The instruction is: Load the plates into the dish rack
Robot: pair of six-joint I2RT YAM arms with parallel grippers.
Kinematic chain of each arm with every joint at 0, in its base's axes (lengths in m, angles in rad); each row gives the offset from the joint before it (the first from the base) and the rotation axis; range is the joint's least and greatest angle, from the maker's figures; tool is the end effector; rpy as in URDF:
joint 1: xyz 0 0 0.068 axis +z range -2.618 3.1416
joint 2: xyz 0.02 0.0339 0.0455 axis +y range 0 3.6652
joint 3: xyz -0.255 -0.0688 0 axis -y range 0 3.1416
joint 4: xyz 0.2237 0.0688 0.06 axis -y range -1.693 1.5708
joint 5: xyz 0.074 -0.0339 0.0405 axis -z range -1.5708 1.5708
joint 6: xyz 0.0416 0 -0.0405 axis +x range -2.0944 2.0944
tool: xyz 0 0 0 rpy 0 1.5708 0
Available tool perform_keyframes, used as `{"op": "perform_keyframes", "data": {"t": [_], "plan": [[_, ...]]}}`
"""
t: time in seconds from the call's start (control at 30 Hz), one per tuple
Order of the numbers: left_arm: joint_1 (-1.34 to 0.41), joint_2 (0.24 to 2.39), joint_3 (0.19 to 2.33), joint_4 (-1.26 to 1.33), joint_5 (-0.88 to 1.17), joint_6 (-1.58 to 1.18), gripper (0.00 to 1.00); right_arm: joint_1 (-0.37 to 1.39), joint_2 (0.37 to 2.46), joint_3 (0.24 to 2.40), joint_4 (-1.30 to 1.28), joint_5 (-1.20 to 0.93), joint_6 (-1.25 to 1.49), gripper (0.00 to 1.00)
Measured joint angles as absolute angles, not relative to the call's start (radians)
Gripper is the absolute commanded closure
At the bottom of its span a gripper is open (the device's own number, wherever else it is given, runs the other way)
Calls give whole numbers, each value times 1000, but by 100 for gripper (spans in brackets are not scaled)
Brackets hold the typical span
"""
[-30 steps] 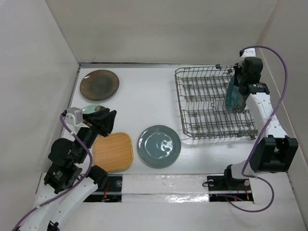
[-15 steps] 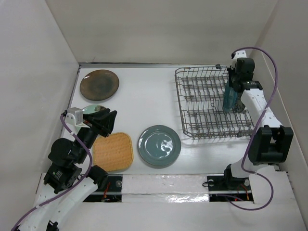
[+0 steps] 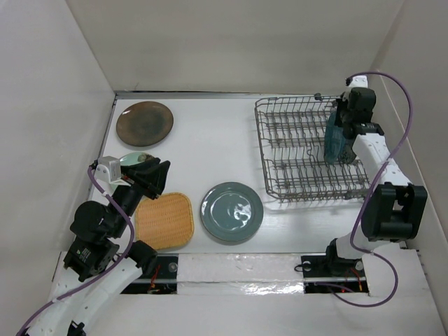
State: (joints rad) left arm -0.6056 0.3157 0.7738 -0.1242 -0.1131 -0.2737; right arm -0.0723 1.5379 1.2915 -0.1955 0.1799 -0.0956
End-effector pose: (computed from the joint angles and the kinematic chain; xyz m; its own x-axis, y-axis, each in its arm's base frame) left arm 0.0526 -0.0307 0.3832 0.1302 -0.4168 -0.8996 0.5330 0.7945 -0.2910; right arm 0.3456 -0.0325 0.3228 -0.4468 -0.0618 -0.8925 0.1906 0.9681 -0.1625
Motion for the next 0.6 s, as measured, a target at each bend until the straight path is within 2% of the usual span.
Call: {"op": "perform_keyframes", "data": {"t": [0.5,0.6], "plan": [[-607,318,774,-124,-105,-274,65,-105,1531,1213,-90,141,52,90],[-607,319,774,-124,-104,-274,65,-123,1485,1152,-55,137,88,87]]}}
